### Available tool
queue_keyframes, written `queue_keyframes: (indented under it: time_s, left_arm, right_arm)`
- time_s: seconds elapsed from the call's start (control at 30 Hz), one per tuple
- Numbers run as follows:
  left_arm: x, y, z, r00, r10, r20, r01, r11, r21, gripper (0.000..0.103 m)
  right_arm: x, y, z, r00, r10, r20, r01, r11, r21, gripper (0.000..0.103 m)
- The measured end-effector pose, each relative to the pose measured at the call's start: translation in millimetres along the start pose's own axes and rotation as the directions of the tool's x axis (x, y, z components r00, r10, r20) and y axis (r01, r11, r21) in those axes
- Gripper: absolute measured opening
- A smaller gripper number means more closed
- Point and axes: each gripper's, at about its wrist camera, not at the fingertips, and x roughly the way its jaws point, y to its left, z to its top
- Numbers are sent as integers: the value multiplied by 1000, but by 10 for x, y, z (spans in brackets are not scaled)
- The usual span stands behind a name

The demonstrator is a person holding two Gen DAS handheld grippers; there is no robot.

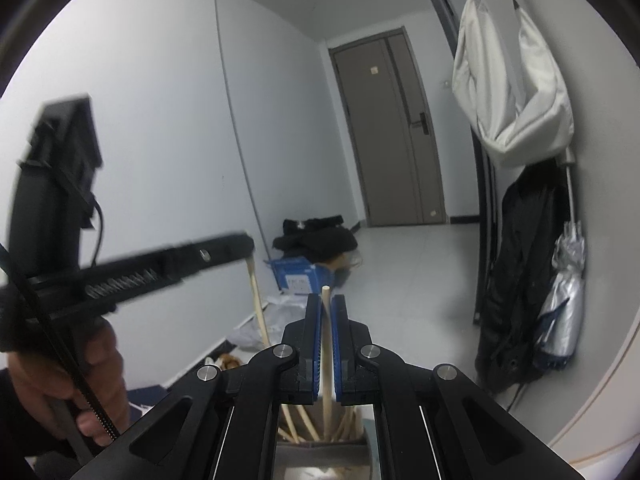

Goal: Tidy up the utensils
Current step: 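Lower the chopsticks into the holder and open both tools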

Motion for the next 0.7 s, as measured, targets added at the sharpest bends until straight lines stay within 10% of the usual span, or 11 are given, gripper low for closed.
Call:
queue_keyframes:
  time_s: [0.7]
  left_arm:
    - [43, -51, -322, 998, -31, -59, 35, 997, 75, 3]
  right_arm:
    - [263, -121, -325, 993, 7, -117, -2, 999, 41, 5]
